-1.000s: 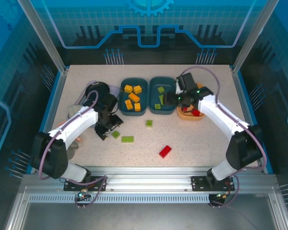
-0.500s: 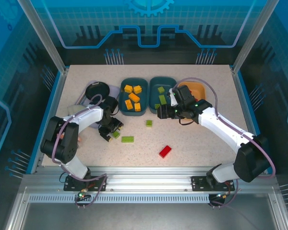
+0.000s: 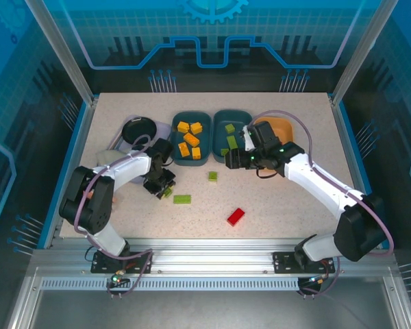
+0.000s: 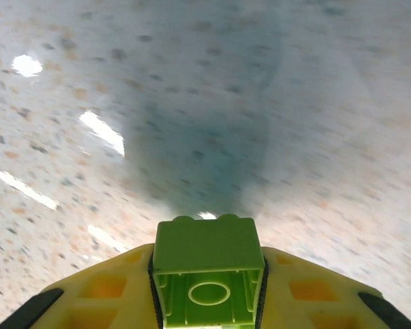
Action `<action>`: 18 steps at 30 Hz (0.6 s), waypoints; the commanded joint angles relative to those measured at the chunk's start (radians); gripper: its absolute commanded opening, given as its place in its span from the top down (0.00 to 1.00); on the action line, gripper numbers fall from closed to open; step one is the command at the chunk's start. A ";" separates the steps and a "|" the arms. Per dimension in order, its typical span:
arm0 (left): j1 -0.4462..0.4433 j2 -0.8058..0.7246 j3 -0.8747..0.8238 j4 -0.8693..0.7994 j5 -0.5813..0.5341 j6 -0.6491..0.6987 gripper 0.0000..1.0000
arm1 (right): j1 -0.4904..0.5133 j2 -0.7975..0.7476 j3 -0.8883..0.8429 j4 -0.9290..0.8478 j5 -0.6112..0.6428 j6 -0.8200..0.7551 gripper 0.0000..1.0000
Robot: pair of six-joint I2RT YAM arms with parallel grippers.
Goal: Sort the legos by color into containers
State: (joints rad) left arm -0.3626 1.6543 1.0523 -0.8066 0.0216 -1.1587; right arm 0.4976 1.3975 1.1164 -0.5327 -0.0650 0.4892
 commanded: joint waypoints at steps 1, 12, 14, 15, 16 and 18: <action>-0.059 -0.028 0.186 -0.078 -0.057 0.073 0.71 | -0.071 -0.070 0.028 0.008 -0.020 0.033 0.30; -0.185 0.310 0.750 -0.051 0.001 0.235 0.71 | -0.252 -0.111 0.036 0.021 -0.029 0.169 0.30; -0.201 0.409 0.866 -0.048 0.016 0.257 0.71 | -0.272 -0.116 0.039 0.010 -0.033 0.196 0.30; -0.206 0.449 0.917 -0.048 0.029 0.262 0.71 | -0.278 -0.117 0.042 0.000 -0.030 0.204 0.30; -0.212 0.497 0.969 -0.054 0.036 0.264 0.71 | -0.284 -0.120 0.045 -0.014 -0.024 0.212 0.30; -0.221 0.577 1.061 -0.054 0.054 0.267 0.71 | -0.294 -0.128 0.048 -0.039 -0.013 0.223 0.30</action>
State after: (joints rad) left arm -0.5667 2.1612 2.0159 -0.8406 0.0277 -0.9360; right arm 0.2226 1.3003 1.1320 -0.5346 -0.0834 0.6655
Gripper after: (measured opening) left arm 0.325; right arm 0.698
